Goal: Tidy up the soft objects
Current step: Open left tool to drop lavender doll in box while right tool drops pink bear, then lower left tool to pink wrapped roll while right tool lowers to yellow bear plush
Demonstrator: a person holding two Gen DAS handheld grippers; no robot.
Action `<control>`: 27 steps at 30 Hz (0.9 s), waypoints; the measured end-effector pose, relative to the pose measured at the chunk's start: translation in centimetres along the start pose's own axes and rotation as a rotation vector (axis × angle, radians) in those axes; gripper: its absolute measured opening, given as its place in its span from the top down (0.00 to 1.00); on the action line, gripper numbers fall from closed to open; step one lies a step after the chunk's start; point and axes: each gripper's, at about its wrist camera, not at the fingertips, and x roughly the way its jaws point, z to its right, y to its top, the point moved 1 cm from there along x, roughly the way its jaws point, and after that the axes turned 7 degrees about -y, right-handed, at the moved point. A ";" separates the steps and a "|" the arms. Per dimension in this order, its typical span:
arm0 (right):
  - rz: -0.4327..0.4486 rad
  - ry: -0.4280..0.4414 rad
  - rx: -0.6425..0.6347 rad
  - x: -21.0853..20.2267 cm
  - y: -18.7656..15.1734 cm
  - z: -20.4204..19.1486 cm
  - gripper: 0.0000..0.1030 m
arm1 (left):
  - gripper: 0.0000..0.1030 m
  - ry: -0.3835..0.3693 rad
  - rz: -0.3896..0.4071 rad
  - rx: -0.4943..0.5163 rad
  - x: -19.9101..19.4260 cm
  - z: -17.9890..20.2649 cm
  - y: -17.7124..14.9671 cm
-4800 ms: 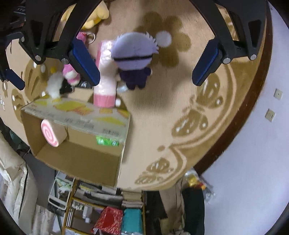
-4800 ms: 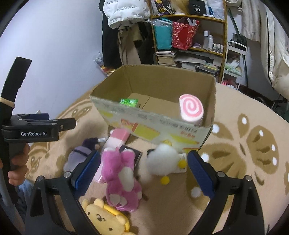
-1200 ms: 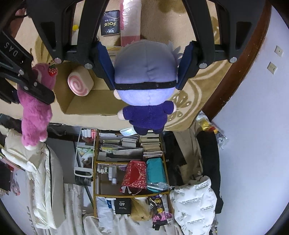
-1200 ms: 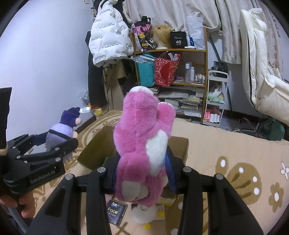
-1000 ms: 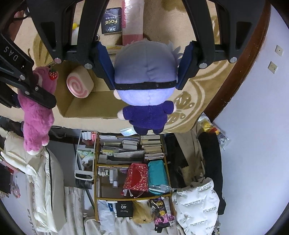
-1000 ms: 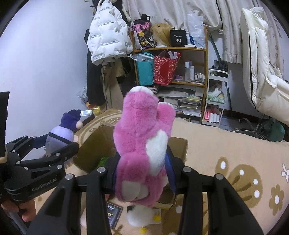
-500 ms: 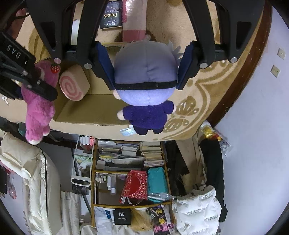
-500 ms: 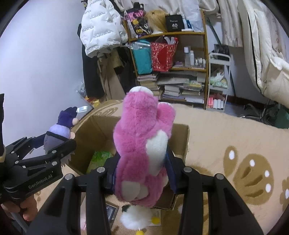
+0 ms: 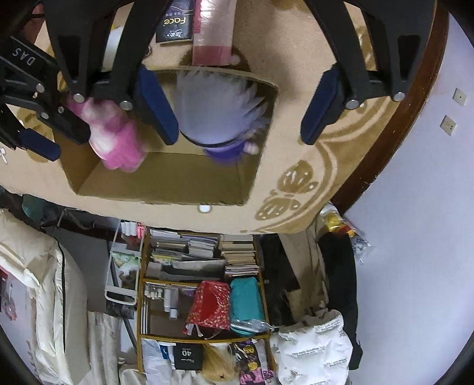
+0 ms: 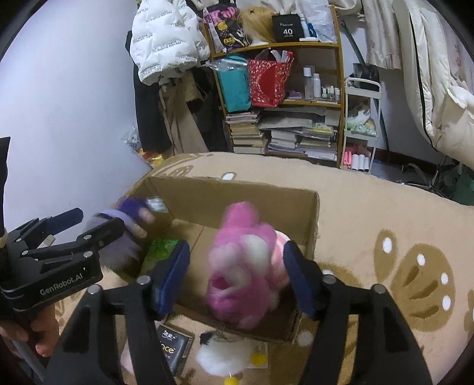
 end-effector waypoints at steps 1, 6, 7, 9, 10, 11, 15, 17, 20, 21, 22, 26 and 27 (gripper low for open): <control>0.002 0.000 -0.003 -0.1 0.1 0.0 0.29 | 0.17 0.002 -0.001 -0.002 -0.1 -0.1 0.1; 0.018 0.002 0.002 -0.8 0.1 0.0 0.21 | 0.08 0.027 -0.009 -0.035 -0.6 -1.1 0.6; 0.019 0.002 0.004 -0.9 0.1 0.0 0.20 | 0.07 0.029 -0.003 -0.031 -0.8 -1.1 0.6; 0.023 0.001 0.007 -1.2 0.2 0.0 0.15 | 0.07 0.042 -0.002 -0.018 -1.2 -1.2 0.7; 0.027 -0.002 0.010 -1.4 0.2 0.1 0.10 | 0.06 0.049 -0.004 -0.012 -1.3 -1.2 0.6; 0.034 -0.006 0.015 -1.6 0.2 0.2 0.07 | 0.05 0.056 -0.005 -0.007 -1.5 -1.2 0.7; 0.059 -0.025 0.026 -2.4 0.2 0.3 0.00 | 0.03 0.057 -0.001 -0.005 -2.3 -1.4 0.7; 0.056 -0.030 0.020 -2.7 0.1 0.2 0.00 | 0.03 0.047 -0.014 -0.004 -2.6 -1.5 0.7; 0.055 -0.039 0.015 -3.1 0.0 0.1 0.00 | 0.02 0.044 -0.016 -0.007 -3.2 -1.7 0.3; 0.056 -0.037 0.017 -3.1 0.0 0.1 0.00 | 0.02 0.046 -0.015 -0.010 -3.5 -1.9 0.2; 0.056 -0.036 0.020 -3.3 0.0 0.0 0.00 | 0.02 0.049 -0.013 -0.014 -3.7 -1.9 0.1; 0.059 -0.039 0.020 -4.1 -0.3 -0.2 0.00 | 0.02 0.021 -0.010 -0.046 -5.0 -2.5 0.0; 0.060 -0.042 0.016 -4.3 -0.4 -0.3 0.00 | 0.02 0.018 -0.013 -0.044 -5.3 -2.6 -0.1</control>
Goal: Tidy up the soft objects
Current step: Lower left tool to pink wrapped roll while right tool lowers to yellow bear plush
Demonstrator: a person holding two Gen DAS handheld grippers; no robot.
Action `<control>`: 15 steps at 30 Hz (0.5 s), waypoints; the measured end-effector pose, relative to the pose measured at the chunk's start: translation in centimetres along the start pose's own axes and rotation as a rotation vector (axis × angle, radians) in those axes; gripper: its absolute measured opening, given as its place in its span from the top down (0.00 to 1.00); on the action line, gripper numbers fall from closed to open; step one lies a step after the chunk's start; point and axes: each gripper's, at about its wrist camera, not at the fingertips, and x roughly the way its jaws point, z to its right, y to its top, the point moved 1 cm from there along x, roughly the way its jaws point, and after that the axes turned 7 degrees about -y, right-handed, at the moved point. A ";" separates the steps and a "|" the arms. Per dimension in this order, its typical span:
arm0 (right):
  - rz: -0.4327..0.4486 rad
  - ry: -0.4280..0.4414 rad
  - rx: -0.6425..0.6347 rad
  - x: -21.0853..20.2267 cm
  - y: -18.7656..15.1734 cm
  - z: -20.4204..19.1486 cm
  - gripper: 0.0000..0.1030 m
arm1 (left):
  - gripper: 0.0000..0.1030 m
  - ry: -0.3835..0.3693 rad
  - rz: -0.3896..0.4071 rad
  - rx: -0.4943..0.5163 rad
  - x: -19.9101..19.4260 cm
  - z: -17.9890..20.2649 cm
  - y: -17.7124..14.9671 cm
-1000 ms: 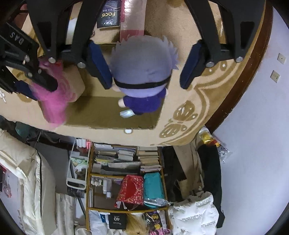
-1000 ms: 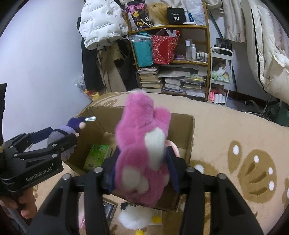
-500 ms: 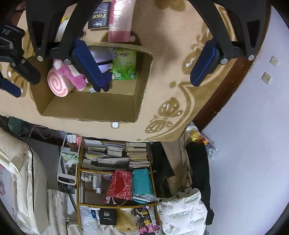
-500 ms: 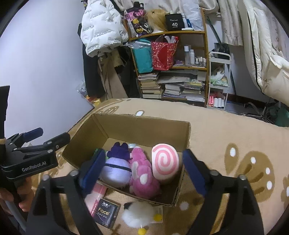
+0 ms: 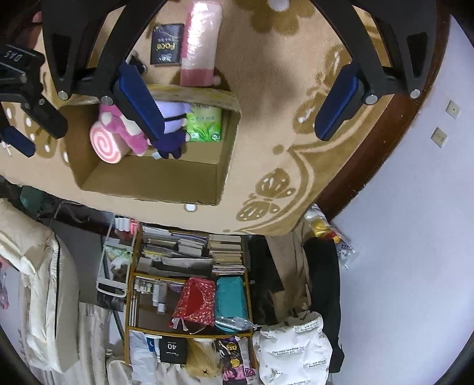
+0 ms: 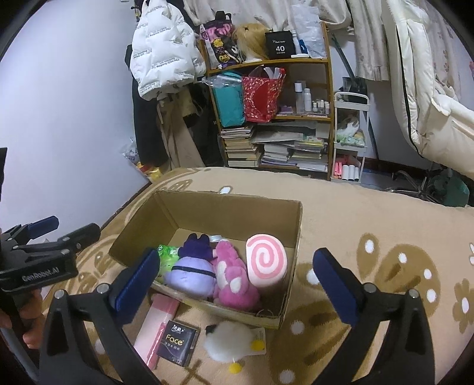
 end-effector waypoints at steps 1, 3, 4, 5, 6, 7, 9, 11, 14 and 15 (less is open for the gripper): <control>-0.001 -0.003 -0.006 -0.2 -0.2 -0.2 0.00 | 0.02 0.002 0.000 0.004 -0.2 -0.1 -0.1; -0.003 -0.008 -0.013 -0.6 -0.4 -0.4 0.00 | 0.02 0.009 -0.001 0.020 -0.6 0.1 -0.5; -0.004 -0.008 -0.015 -0.8 -0.5 -0.5 0.00 | 0.02 0.009 -0.006 0.028 -0.8 0.1 -0.8; -0.005 -0.009 -0.018 -1.1 -0.7 -0.6 0.00 | 0.02 0.008 -0.014 0.032 -0.9 0.1 -1.0; -0.007 -0.009 -0.021 -1.2 -0.8 -0.7 0.00 | 0.02 0.004 -0.024 0.033 -0.9 0.1 -1.2; -0.010 -0.008 -0.027 -1.4 -0.9 -0.9 0.00 | 0.02 -0.005 -0.038 0.032 -0.9 0.1 -1.4; -0.010 -0.016 -0.036 -2.0 -1.4 -1.0 0.00 | 0.02 -0.035 -0.067 0.038 -0.9 0.2 -1.7; -0.013 -0.013 -0.035 -2.4 -1.8 -1.0 0.00 | 0.02 -0.052 -0.086 0.050 -0.9 0.5 -2.1; -0.029 -0.020 -0.039 -2.9 -2.5 -1.0 0.00 | 0.02 -0.051 -0.115 0.049 -0.7 0.5 -2.9; -0.029 -0.027 -0.040 -3.0 -2.7 -1.1 0.00 | 0.02 -0.052 -0.125 0.047 -0.6 0.5 -3.2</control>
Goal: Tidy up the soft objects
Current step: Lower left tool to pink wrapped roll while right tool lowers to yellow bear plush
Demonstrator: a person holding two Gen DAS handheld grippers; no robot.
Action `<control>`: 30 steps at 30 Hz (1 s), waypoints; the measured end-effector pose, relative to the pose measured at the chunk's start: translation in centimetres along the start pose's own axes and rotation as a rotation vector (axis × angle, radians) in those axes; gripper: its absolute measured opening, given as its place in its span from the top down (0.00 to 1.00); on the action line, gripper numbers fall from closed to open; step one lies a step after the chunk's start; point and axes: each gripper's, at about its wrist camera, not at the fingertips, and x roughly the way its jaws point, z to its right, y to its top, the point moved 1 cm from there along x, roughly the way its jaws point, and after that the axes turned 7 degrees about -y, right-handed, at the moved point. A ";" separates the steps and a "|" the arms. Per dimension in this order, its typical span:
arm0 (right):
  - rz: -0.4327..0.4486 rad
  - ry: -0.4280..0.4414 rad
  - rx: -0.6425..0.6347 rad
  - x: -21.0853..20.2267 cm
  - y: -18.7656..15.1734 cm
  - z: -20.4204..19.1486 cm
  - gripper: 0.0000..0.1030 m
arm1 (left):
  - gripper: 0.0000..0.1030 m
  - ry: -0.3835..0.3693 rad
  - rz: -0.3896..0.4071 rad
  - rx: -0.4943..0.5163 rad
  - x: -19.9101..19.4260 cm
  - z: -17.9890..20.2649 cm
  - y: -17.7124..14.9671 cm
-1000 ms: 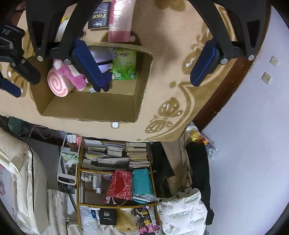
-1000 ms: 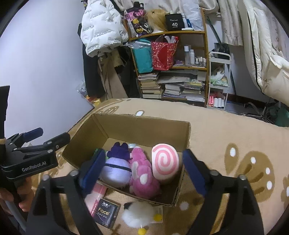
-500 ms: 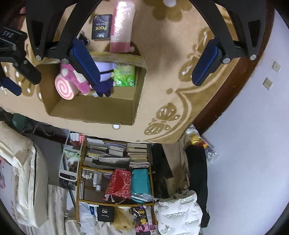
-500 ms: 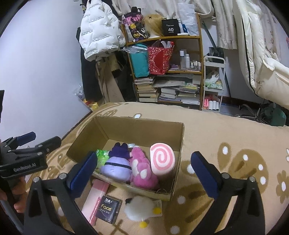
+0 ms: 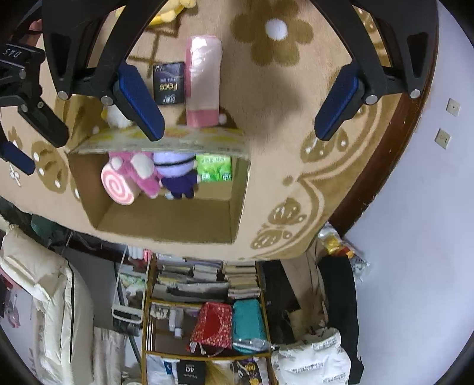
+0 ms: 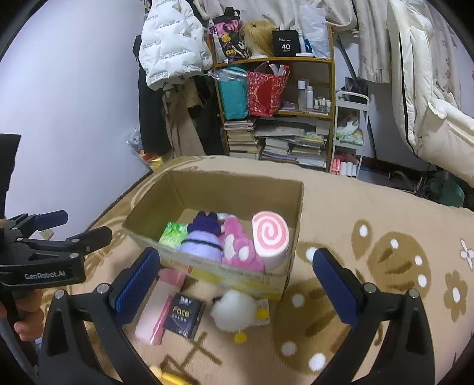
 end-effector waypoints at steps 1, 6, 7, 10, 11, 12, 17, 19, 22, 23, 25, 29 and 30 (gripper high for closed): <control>-0.003 0.000 -0.002 -0.1 -0.2 -0.1 0.00 | 0.02 -0.003 -0.010 -0.001 0.1 -0.1 -0.3; -0.036 0.008 -0.028 -0.6 -1.4 -1.1 0.00 | 0.03 -0.007 -0.063 0.014 0.5 -0.4 -1.9; -0.042 0.009 -0.033 -0.6 -1.7 -1.4 0.00 | 0.03 -0.008 -0.076 0.016 0.7 -0.5 -2.2; -0.070 0.018 -0.047 -0.7 -2.8 -2.1 0.00 | 0.03 -0.013 -0.123 0.020 1.3 -0.8 -3.5; -0.080 0.019 -0.055 -0.7 -3.3 -2.4 0.00 | 0.03 -0.023 -0.138 0.018 1.5 -0.9 -3.8; -0.093 0.018 -0.065 -0.7 -3.8 -2.7 0.00 | 0.03 -0.034 -0.156 0.016 1.7 -0.9 -4.0; -0.143 0.018 -0.114 -0.7 -6.1 -4.0 0.00 | 0.03 -0.064 -0.227 0.040 2.8 -0.7 -5.5; -0.164 0.021 -0.124 -0.6 -6.8 -4.4 0.00 | 0.03 -0.078 -0.262 0.035 3.6 -0.7 -6.2; -0.207 0.058 -0.118 -0.3 -7.9 -5.0 0.00 | 0.03 -0.084 -0.292 0.041 4.4 -0.6 -7.0; -0.224 0.074 -0.112 -0.1 -8.3 -5.1 0.00 | 0.03 -0.079 -0.298 0.048 4.8 -0.5 -7.3; -0.263 0.089 -0.103 0.6 -9.1 -5.1 0.00 | 0.03 -0.054 -0.288 0.054 5.1 -0.5 -7.5; -0.321 0.102 -0.090 1.6 -10.4 -5.3 0.00 | 0.03 -0.098 -0.310 0.048 6.0 -0.4 -8.0; -0.332 0.099 -0.090 1.8 -10.8 -5.3 0.00 | 0.03 -0.099 -0.314 0.050 6.2 -0.3 -8.0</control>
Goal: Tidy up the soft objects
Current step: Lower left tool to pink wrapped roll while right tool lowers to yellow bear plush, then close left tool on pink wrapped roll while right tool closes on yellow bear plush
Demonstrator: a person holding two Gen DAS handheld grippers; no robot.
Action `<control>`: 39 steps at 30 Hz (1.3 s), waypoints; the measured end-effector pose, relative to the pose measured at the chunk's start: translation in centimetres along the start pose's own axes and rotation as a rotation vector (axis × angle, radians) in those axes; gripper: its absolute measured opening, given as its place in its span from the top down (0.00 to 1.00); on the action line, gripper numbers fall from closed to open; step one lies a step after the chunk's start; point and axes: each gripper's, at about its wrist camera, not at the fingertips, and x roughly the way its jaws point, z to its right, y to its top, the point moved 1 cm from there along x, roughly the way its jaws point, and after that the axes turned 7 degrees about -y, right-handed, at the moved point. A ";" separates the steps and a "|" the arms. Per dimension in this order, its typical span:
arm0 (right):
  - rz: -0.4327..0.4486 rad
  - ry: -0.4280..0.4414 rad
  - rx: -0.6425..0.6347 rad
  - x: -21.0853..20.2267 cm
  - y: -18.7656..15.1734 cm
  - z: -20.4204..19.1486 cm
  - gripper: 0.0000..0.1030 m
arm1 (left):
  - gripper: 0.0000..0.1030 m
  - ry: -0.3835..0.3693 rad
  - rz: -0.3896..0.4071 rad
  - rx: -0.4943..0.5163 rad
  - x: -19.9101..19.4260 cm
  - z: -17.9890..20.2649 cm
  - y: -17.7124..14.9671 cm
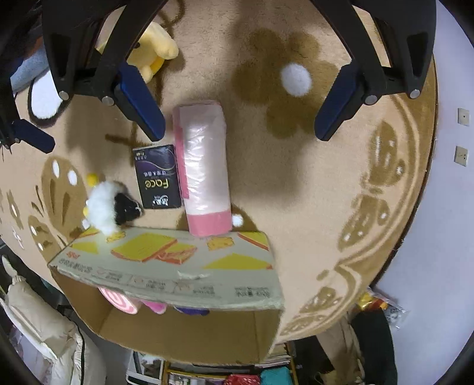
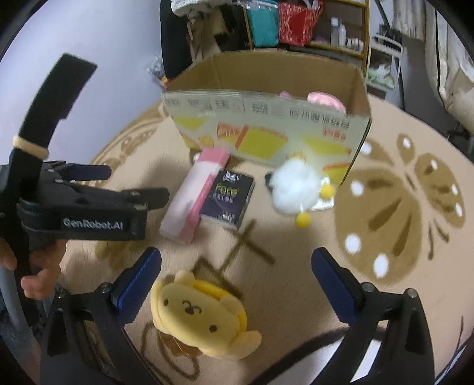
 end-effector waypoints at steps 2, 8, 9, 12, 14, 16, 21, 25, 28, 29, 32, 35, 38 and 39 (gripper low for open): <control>-0.021 0.001 -0.004 0.5 -0.4 -0.1 0.00 | 0.03 -0.003 -0.019 -0.001 0.7 -0.1 -0.1; -0.074 0.020 -0.032 1.7 -1.5 -1.1 0.00 | 0.03 -0.050 -0.082 -0.032 3.0 -0.7 -0.5; -0.080 0.025 -0.039 1.9 -1.6 -1.4 0.00 | 0.03 -0.054 -0.091 -0.031 3.3 -0.7 -0.5; -0.099 0.037 -0.060 2.3 -1.9 -2.0 0.00 | 0.03 -0.052 -0.122 -0.031 4.4 -0.8 -0.8; -0.110 0.044 -0.079 2.6 -2.0 -2.6 0.00 | 0.03 -0.047 -0.130 -0.028 4.9 -0.7 -0.8; -0.119 0.049 -0.094 2.8 -2.1 -3.0 0.00 | 0.03 -0.062 -0.132 -0.034 5.2 -0.6 -0.7; -0.151 0.045 -0.134 3.7 -2.6 -3.8 0.00 | 0.03 -0.067 -0.135 -0.036 5.9 -0.3 -0.6; -0.177 0.044 -0.146 4.4 -2.9 -4.1 0.00 | 0.03 -0.057 -0.138 -0.042 6.5 -0.7 -0.5; -0.202 0.051 -0.142 5.2 -3.0 -4.1 0.00 | 0.03 -0.021 -0.142 -0.045 6.6 -1.0 -0.8; -0.214 0.055 -0.138 5.4 -3.0 -4.1 0.00 | 0.03 -0.004 -0.145 -0.049 6.8 -1.2 -0.8; -0.241 0.060 -0.129 6.1 -3.1 -4.1 0.00 | 0.04 -0.015 -0.147 -0.073 7.2 -1.7 -0.8; -0.265 0.058 -0.127 6.7 -3.2 -4.2 0.00 | 0.06 -0.017 -0.140 -0.074 7.3 -2.0 -0.9; -0.284 0.058 -0.136 7.2 -3.3 -4.5 0.03 | 0.12 -0.014 -0.127 -0.048 7.2 -1.6 -0.8; -0.284 0.059 -0.143 7.2 -3.3 -4.7 0.07 | 0.15 -0.016 -0.121 -0.040 7.2 -1.4 -0.8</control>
